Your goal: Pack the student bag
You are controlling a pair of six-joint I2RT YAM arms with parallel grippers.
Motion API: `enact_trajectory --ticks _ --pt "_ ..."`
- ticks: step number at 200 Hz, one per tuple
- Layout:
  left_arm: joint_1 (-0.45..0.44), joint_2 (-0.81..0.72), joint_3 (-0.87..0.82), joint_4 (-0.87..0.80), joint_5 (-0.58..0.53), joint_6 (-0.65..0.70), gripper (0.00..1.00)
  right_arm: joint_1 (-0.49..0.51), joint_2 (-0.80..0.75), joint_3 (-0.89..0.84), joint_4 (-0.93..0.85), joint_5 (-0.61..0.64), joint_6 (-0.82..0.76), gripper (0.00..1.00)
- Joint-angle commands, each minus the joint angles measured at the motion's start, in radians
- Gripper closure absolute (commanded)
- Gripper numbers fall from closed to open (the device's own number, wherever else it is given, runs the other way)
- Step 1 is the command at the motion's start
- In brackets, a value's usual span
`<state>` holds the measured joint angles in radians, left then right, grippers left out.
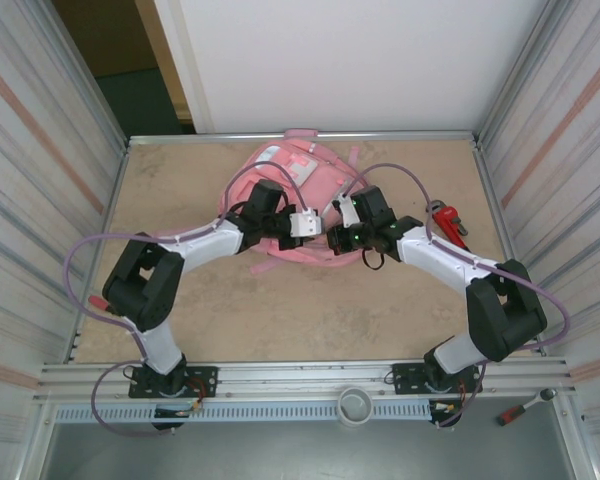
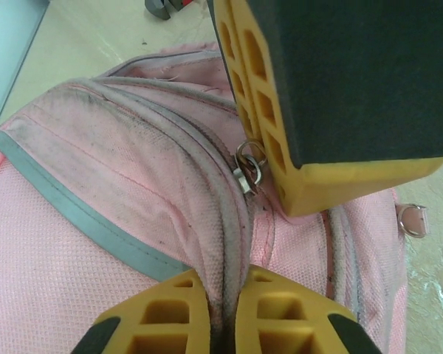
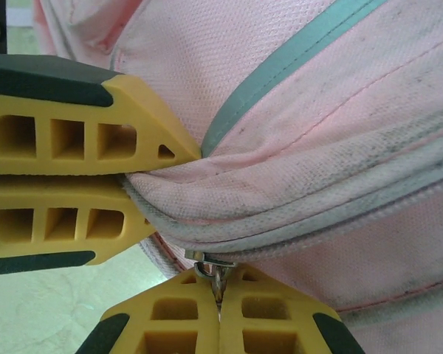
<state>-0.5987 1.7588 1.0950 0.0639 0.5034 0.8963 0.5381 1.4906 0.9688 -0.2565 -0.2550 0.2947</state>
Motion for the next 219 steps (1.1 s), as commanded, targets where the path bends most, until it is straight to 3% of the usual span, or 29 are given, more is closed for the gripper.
enact_trajectory --ticks 1,48,94,155,181,212,219 --pt "0.010 -0.044 -0.047 -0.021 0.014 0.033 1.00 -0.012 -0.050 0.032 -0.124 0.184 0.062 1.00" --pt "0.014 -0.058 -0.071 -0.044 0.015 0.099 1.00 -0.023 -0.065 0.064 -0.184 0.313 0.060 1.00" --pt "0.023 -0.077 -0.085 -0.061 0.031 0.135 1.00 -0.078 -0.075 0.073 -0.207 0.324 0.042 1.00" --pt "0.049 -0.139 -0.169 -0.017 0.104 0.148 1.00 -0.168 -0.040 0.113 -0.207 0.192 -0.016 1.00" --pt "0.050 -0.135 -0.166 -0.012 0.093 0.124 1.00 -0.083 -0.093 0.061 -0.110 0.030 -0.101 1.00" --pt "0.050 -0.133 -0.172 0.020 0.112 0.103 1.00 -0.083 -0.164 -0.048 -0.008 -0.134 -0.076 0.64" --pt "0.051 -0.131 -0.170 0.019 0.113 0.102 1.00 -0.087 -0.163 -0.057 0.005 -0.156 -0.072 0.60"
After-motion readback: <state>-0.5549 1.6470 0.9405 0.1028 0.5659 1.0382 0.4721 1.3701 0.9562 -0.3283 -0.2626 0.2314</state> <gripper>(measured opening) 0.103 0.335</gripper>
